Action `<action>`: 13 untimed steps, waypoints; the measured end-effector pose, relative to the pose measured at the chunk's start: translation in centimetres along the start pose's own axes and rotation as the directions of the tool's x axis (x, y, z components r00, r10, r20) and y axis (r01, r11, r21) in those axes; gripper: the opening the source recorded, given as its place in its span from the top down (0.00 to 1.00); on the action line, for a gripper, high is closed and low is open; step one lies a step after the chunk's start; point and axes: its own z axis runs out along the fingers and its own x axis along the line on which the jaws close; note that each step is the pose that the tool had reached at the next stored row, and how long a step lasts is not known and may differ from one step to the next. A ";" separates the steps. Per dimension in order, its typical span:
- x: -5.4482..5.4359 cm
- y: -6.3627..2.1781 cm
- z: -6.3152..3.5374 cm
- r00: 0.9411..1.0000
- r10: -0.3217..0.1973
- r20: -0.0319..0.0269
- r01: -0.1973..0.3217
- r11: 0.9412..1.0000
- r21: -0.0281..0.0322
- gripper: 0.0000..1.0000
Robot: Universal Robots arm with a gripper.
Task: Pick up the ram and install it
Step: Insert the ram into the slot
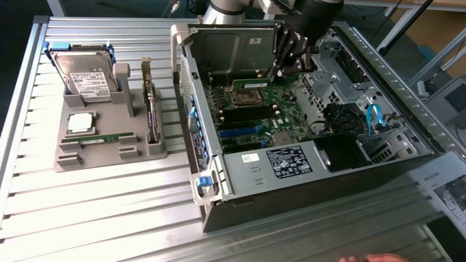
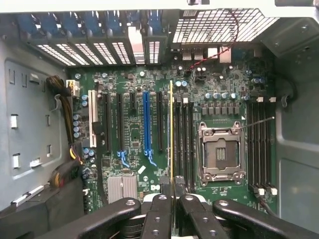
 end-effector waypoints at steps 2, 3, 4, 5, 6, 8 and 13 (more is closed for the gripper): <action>0.0 -0.01 0.32 1.000 0.000 0.000 0.000 1.000 0.000 0.88; 0.0 -0.02 0.47 1.000 0.000 0.000 0.000 1.000 0.000 0.88; 0.0 -0.02 0.63 1.000 0.000 0.000 0.000 1.000 0.000 0.88; 0.0 -0.03 0.82 1.000 0.000 0.000 0.000 1.000 0.000 0.88; 0.0 -0.04 0.99 1.000 0.000 0.000 0.000 1.000 0.000 0.88; 0.0 -0.05 1.33 1.000 0.000 0.000 0.000 1.000 0.000 0.88; 0.1 -0.08 2.23 1.000 0.000 0.000 0.000 1.000 0.000 0.88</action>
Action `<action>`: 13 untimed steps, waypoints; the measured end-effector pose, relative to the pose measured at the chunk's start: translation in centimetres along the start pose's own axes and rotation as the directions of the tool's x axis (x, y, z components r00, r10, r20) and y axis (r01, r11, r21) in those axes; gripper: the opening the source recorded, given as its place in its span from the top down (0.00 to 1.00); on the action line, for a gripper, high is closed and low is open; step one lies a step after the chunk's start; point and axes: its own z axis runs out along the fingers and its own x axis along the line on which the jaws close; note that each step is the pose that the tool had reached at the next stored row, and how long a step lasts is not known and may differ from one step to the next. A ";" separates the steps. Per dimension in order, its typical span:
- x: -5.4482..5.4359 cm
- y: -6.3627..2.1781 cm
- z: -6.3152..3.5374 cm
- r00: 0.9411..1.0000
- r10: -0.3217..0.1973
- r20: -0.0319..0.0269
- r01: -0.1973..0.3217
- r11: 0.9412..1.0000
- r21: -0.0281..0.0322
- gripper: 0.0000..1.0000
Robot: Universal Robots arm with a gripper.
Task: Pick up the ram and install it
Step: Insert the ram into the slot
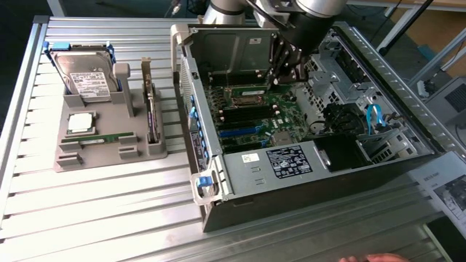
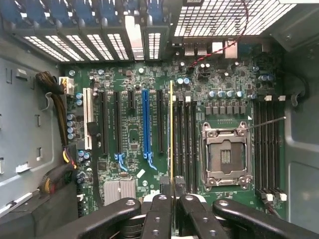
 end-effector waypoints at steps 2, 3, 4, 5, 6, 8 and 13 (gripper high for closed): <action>0.0 -0.01 0.32 1.000 0.000 0.000 0.000 1.000 0.000 0.88; 0.0 -0.02 0.49 1.000 0.000 0.000 0.000 1.000 0.000 0.88; 0.0 -0.02 0.65 1.000 0.000 0.000 0.000 1.000 0.000 0.88; 0.0 -0.03 0.81 1.000 0.000 0.000 0.000 1.000 0.000 0.88; 0.0 -0.04 0.95 1.000 0.000 0.000 0.000 1.000 0.000 0.88; 0.0 -0.05 1.26 1.000 0.000 0.000 0.000 1.000 0.000 0.88; 0.1 -0.08 2.15 1.000 0.000 0.000 0.000 1.000 0.000 0.88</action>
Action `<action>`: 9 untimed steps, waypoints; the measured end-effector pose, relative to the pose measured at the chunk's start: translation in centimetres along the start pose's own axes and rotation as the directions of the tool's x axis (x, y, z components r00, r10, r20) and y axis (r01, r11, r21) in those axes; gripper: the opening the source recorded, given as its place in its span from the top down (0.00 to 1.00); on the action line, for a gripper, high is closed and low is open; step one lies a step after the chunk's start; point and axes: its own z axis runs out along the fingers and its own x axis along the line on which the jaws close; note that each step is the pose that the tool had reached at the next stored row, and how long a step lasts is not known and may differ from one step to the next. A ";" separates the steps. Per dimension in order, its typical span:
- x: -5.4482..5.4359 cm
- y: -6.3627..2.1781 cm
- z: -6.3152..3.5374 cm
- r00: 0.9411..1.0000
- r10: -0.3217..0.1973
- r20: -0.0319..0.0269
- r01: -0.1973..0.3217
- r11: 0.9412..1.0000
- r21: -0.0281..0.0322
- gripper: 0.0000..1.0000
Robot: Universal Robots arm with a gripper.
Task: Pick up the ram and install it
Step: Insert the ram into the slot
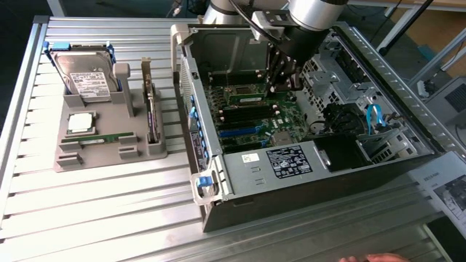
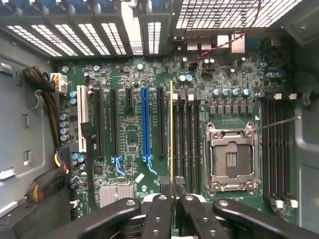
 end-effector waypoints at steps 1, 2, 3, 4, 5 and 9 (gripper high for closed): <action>0.0 -0.01 0.15 1.000 0.000 0.000 0.000 1.000 0.000 0.88; 0.0 -0.01 0.29 1.000 0.000 0.000 0.000 1.000 0.000 0.88; 0.0 -0.02 0.43 1.000 0.000 0.000 0.000 1.000 0.000 0.88; 0.0 -0.02 0.56 1.000 0.000 0.000 0.000 1.000 0.000 0.88; 0.0 -0.03 0.71 1.000 0.000 0.000 0.000 1.000 0.000 0.88; 0.0 -0.05 1.33 1.000 0.000 0.000 0.000 1.000 0.000 0.88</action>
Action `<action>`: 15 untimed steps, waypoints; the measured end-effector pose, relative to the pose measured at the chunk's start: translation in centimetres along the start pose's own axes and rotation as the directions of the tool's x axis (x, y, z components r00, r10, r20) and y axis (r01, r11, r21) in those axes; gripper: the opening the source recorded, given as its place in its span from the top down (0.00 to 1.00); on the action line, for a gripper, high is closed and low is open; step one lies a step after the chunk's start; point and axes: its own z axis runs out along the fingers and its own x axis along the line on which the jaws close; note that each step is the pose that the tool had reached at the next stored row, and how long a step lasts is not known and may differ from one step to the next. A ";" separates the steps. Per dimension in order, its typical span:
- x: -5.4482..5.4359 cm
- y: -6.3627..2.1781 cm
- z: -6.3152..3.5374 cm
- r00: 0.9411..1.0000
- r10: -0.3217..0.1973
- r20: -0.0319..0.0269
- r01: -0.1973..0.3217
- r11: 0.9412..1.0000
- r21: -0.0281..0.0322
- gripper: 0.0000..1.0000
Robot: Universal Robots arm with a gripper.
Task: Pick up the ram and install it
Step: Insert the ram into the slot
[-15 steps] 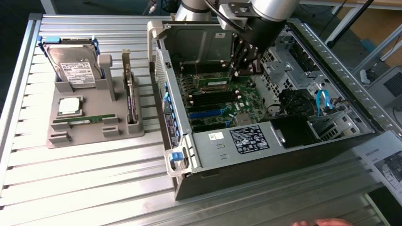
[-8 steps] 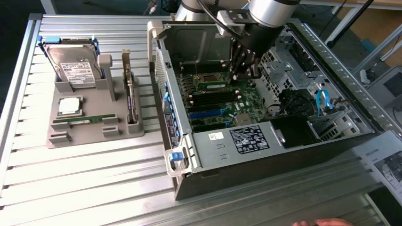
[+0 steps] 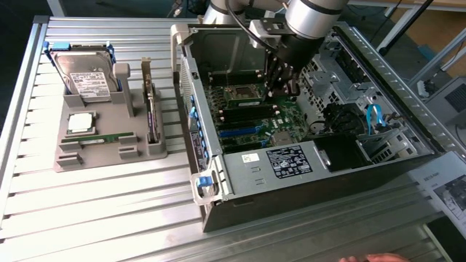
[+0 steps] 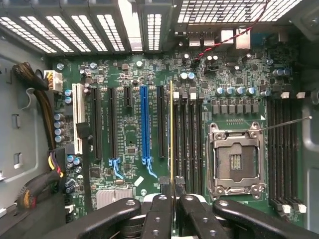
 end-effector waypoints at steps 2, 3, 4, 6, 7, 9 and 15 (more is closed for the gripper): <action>0.0 -0.01 0.28 1.000 0.000 0.000 0.000 1.000 0.000 0.88; 0.0 -0.02 0.42 1.000 0.000 0.000 0.000 1.000 0.000 0.88; 0.0 -0.02 0.57 1.000 0.000 0.000 0.000 1.000 0.000 0.88; 0.0 -0.03 0.82 1.000 0.000 0.000 0.000 1.000 0.000 0.88; 0.0 -0.04 0.96 1.000 0.000 0.000 0.000 1.000 0.000 0.88; 0.0 -0.05 1.24 1.000 0.000 0.000 0.000 1.000 0.000 0.88; 0.1 -0.07 1.92 1.000 0.000 0.000 0.000 1.000 0.000 0.88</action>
